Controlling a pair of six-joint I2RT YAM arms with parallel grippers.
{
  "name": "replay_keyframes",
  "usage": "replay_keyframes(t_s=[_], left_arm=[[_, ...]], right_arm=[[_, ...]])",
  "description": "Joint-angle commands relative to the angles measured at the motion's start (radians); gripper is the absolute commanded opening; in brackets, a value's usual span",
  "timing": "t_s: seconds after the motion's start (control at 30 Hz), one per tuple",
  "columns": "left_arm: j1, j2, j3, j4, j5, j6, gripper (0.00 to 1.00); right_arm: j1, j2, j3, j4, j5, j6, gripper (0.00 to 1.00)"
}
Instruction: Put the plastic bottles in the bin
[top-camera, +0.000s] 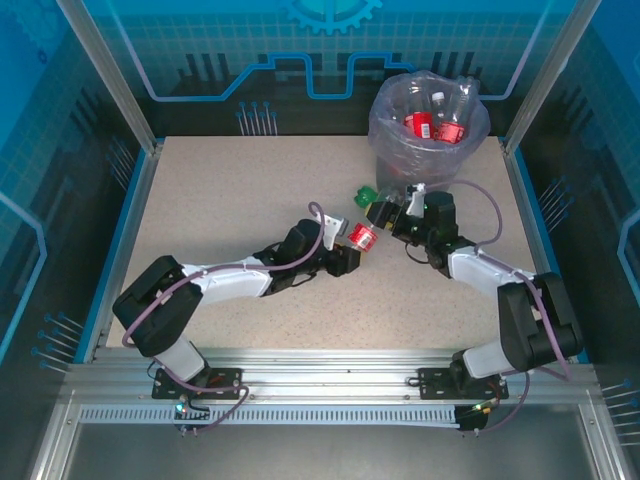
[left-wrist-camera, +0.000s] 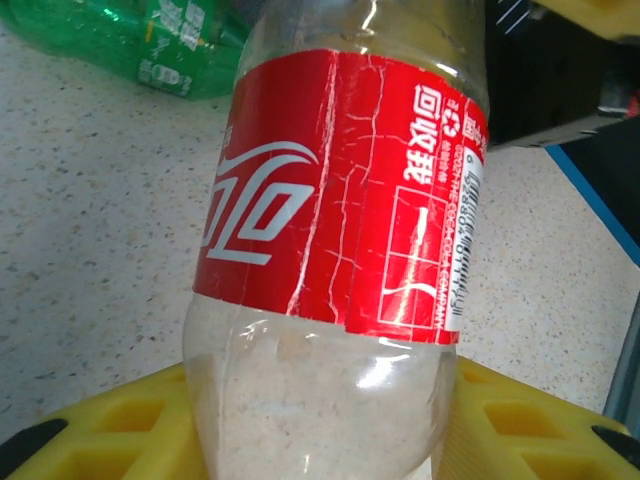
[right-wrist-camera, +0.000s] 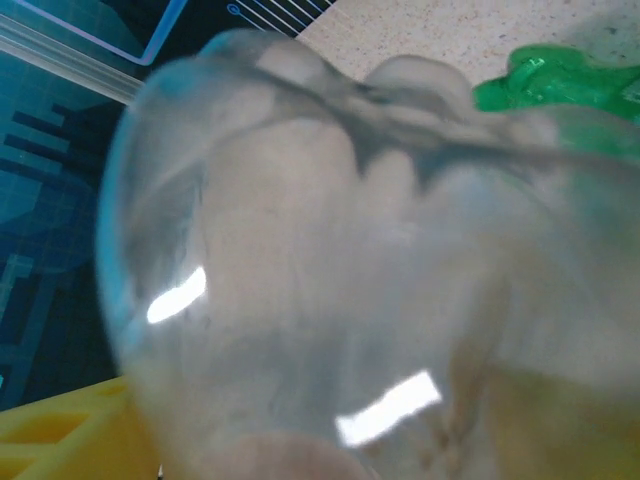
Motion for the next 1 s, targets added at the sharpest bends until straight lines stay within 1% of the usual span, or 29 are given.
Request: replay_keyframes(t_s=[0.0, 0.17, 0.23, 0.27, 0.33, 0.4, 0.57, 0.67, 0.8, 0.97], left_arm=[[-0.006, -0.036, -0.006, 0.058, 0.011, -0.008, 0.45], [-0.006, -0.032, -0.002, 0.054, 0.009, -0.008, 0.46], [-0.006, -0.035, -0.002, 0.052, 0.009, -0.009, 0.5], [-0.005, -0.038, -0.002, 0.052, 0.008, -0.008, 0.56], [-0.006, -0.051, -0.003, 0.052, 0.012, -0.01, 0.76], [-0.003, -0.082, -0.006, 0.04, 0.015, -0.013, 0.99], [0.021, -0.21, -0.04, -0.032, -0.017, -0.014, 0.99], [0.051, -0.275, -0.062, -0.11, -0.048, -0.025, 0.99], [0.087, -0.327, -0.117, -0.145, -0.075, -0.057, 0.99], [0.095, -0.35, -0.154, -0.166, -0.081, -0.092, 0.99]], right_arm=[[0.016, 0.017, 0.036, 0.066, 0.001, 0.016, 0.72], [0.016, -0.022, 0.035, 0.018, 0.028, -0.011, 0.59], [0.015, -0.05, 0.042, -0.021, 0.045, -0.036, 0.53], [0.015, -0.066, 0.046, -0.042, 0.055, -0.05, 0.52], [0.016, -0.099, 0.07, -0.092, 0.074, -0.09, 0.52], [0.014, -0.138, 0.124, -0.193, 0.104, -0.161, 0.51], [0.005, -0.222, 0.349, -0.456, 0.221, -0.407, 0.49], [-0.002, -0.249, 0.495, -0.542, 0.277, -0.53, 0.48], [-0.003, -0.231, 0.671, -0.554, 0.398, -0.685, 0.48], [-0.004, -0.129, 0.829, -0.446, 0.61, -0.873, 0.47]])
